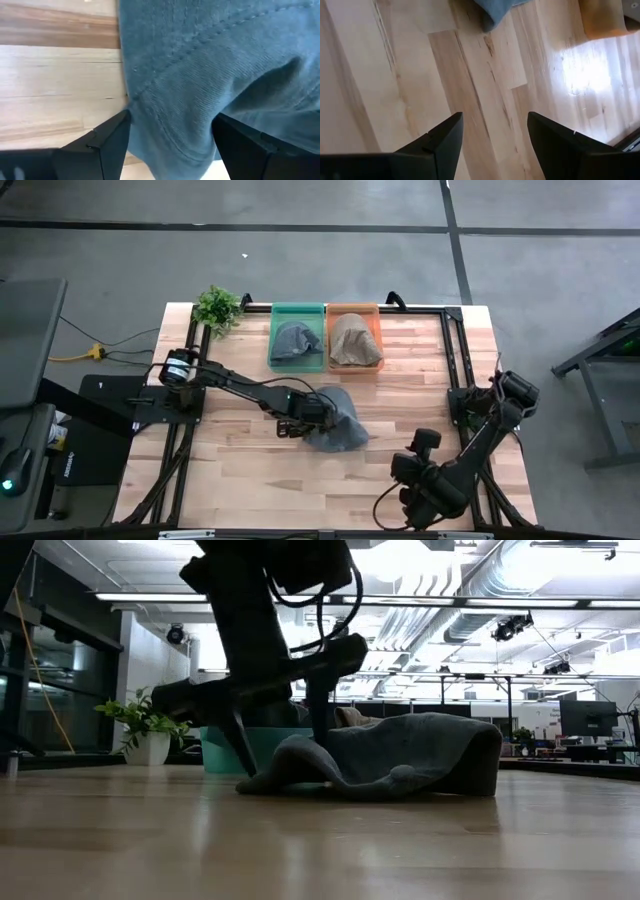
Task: Pick & Place hat
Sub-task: Put the blue cap into the green bin
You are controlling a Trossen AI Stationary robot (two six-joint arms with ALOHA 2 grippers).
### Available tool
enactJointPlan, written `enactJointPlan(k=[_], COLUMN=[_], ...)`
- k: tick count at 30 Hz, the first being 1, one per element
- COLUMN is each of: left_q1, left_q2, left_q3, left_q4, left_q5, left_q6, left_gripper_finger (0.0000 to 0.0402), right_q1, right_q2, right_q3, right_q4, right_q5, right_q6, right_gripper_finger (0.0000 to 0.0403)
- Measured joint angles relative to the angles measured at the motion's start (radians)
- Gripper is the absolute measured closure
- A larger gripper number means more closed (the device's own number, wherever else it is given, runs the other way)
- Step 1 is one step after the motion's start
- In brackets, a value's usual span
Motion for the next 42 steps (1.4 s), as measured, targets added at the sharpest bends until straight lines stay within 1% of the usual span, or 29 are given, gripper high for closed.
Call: enactJointPlan(k=[4,6,8,12,17,18,19,27,29,32,35,37,39,42], left_q1=[0.012,0.012,0.012,0.012,0.012,0.012,0.012,0.02,0.02,0.021,0.021,0.021,0.021,0.025], left_q2=[0.011,0.012,0.018,0.031,0.033,0.033,0.033,0.029,0.022,0.021,0.011,-0.007,-0.01,-0.031], left_q3=[0.002,0.002,0.002,0.003,0.002,0.001,0.001,-0.001,-0.002,-0.003,-0.004,-0.006,-0.003,-0.007], left_q4=[-0.004,-0.005,-0.007,-0.004,0.007,0.006,0.006,0.022,0.031,0.042,0.044,0.041,0.079,0.079], left_q5=[0.021,0.021,0.014,-0.001,0.002,0.002,0.0,0.016,0.02,0.029,0.045,0.065,0.074,0.085], left_q6=[-0.008,-0.008,-0.016,-0.022,0.029,0.04,0.047,0.091,0.104,0.12,0.138,0.154,0.156,0.166], left_gripper_finger=[0.0145,0.0156,0.0178,0.0248,0.0366,0.0382,0.039,0.04,0.04,0.0401,0.0401,0.0401,0.0401,0.0401], right_q1=[0.018,0.024,0.028,0.034,0.035,0.035,0.035,0.035,0.035,0.035,0.042,0.047,0.049,0.049], right_q2=[0.0,0.0,0.0,0.0,0.0,0.0,0.0,0.0,0.0,0.0,0.0,0.0,0.0,0.0], right_q3=[0.0,0.0,0.0,0.0,0.0,0.0,0.0,0.0,0.0,0.0,0.0,0.0,0.0,0.0], right_q4=[-0.001,-0.001,-0.001,-0.002,-0.004,-0.004,-0.004,-0.004,-0.004,-0.004,0.0,0.008,0.022,0.074], right_q5=[0.0,-0.005,-0.009,-0.011,-0.011,-0.011,-0.01,-0.005,0.012,0.072,0.165,0.235,0.287,0.336], right_q6=[0.028,0.039,0.049,0.063,0.063,0.063,0.063,0.063,0.063,0.054,-0.006,-0.071,-0.137,-0.252], right_gripper_finger=[0.0187,0.0186,0.0185,0.0188,0.0191,0.0191,0.0191,0.0193,0.0193,0.0192,0.0192,0.0191,0.019,0.019])
